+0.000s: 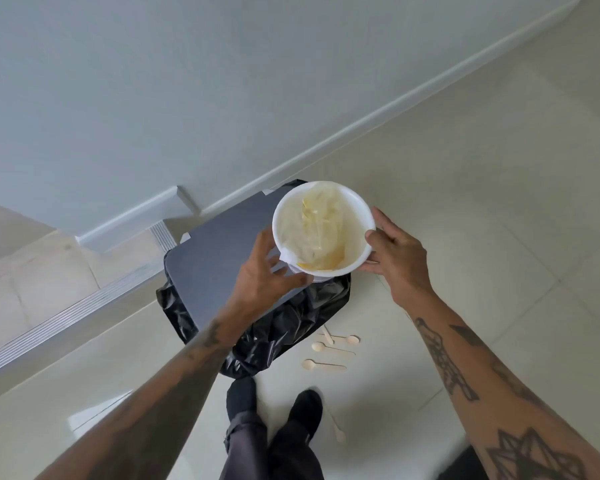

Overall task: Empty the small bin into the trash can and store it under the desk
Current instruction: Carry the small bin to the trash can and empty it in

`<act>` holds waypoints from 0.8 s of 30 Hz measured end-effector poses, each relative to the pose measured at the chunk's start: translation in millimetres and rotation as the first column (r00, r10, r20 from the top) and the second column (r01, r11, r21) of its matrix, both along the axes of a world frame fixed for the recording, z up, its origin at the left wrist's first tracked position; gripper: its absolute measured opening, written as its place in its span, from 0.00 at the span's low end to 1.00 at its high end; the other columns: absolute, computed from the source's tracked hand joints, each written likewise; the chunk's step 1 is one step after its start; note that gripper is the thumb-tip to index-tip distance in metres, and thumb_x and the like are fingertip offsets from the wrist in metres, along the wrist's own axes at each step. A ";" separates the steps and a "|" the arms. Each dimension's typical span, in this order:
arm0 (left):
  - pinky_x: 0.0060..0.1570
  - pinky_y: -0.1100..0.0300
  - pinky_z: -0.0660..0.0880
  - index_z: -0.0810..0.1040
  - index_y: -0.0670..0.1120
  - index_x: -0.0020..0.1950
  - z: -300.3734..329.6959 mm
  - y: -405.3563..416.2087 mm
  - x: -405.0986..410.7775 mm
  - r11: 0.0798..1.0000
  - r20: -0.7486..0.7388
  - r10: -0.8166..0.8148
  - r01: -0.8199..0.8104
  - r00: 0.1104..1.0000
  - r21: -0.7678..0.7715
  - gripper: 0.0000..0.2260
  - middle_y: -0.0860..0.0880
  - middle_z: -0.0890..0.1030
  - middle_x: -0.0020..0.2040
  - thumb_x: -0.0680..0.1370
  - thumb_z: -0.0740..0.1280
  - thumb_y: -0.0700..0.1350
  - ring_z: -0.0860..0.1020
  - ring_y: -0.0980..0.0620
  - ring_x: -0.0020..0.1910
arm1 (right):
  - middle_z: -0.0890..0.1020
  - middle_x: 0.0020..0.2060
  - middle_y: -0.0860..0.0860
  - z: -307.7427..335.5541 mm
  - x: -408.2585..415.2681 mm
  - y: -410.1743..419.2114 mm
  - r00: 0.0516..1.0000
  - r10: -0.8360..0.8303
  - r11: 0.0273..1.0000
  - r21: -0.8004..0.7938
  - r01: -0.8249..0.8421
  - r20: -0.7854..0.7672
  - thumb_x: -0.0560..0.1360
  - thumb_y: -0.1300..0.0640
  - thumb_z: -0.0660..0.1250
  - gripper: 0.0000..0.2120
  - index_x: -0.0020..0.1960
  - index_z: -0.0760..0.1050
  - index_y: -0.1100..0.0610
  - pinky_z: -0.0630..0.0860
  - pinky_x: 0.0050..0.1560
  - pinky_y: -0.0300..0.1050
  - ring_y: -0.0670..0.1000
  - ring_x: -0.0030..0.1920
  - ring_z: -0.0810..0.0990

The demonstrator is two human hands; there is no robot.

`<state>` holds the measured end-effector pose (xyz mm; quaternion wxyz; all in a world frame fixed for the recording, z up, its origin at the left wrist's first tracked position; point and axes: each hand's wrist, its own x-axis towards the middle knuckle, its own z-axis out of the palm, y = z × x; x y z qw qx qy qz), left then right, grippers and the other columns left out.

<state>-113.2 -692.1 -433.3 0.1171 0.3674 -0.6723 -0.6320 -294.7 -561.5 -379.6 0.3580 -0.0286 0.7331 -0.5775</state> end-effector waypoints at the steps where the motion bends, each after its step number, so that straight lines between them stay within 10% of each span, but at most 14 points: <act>1: 0.53 0.67 0.79 0.63 0.59 0.76 -5.6 3.0 8.2 1.000 0.029 0.011 -0.011 1.000 -0.004 0.43 0.59 0.73 0.68 0.68 0.83 0.46 0.78 0.54 0.64 | 0.79 0.64 0.49 -4.4 -2.0 0.7 1.000 0.004 1.000 0.016 -0.004 -0.012 0.77 0.63 0.65 0.21 0.68 0.76 0.47 0.85 0.44 0.53 0.56 0.56 0.83; 4: 0.58 0.55 0.77 0.66 0.54 0.76 -29.6 15.0 52.7 0.931 0.237 0.356 -0.321 0.904 -0.175 0.37 0.51 0.73 0.70 0.71 0.78 0.54 0.77 0.51 0.63 | 0.80 0.62 0.49 -15.9 -10.5 3.6 0.999 0.012 0.998 0.058 -0.010 -0.044 0.76 0.63 0.66 0.21 0.67 0.76 0.48 0.85 0.42 0.50 0.55 0.54 0.84; 8: 0.68 0.40 0.71 0.62 0.40 0.78 -75.5 11.5 112.8 0.583 0.701 0.601 -0.811 0.384 -0.055 0.41 0.37 0.68 0.74 0.72 0.72 0.60 0.70 0.34 0.71 | 0.81 0.60 0.48 -26.9 -26.8 5.3 0.995 0.028 0.996 0.081 -0.020 -0.096 0.76 0.62 0.66 0.22 0.67 0.76 0.48 0.85 0.43 0.51 0.54 0.52 0.85; 12: 0.63 0.45 0.76 0.68 0.35 0.74 -101.4 5.1 113.7 0.493 0.644 0.554 -0.831 0.528 0.257 0.33 0.39 0.75 0.67 0.79 0.70 0.56 0.76 0.36 0.63 | 0.81 0.60 0.47 -33.6 -39.5 6.5 0.992 0.039 0.996 0.088 -0.029 -0.123 0.76 0.63 0.66 0.22 0.68 0.76 0.48 0.85 0.43 0.51 0.53 0.52 0.85; 21: 0.56 0.43 0.80 0.73 0.31 0.67 -66.1 -1.7 108.0 0.612 0.652 0.561 -0.786 0.511 0.090 0.26 0.37 0.78 0.57 0.81 0.66 0.53 0.78 0.37 0.49 | 0.83 0.53 0.47 2.7 -73.9 3.1 0.953 0.055 0.980 0.197 0.006 -0.299 0.74 0.62 0.65 0.22 0.67 0.77 0.49 0.85 0.42 0.49 0.51 0.50 0.85; 24: 0.48 0.47 0.79 0.67 0.39 0.76 -22.7 -14.5 118.4 0.652 0.491 0.660 -0.758 0.568 0.000 0.27 0.35 0.78 0.63 0.81 0.66 0.51 0.80 0.39 0.49 | 0.82 0.48 0.44 31.9 -91.8 1.8 0.879 0.026 0.969 0.228 0.095 -0.477 0.74 0.61 0.64 0.21 0.65 0.79 0.51 0.80 0.33 0.28 0.32 0.36 0.82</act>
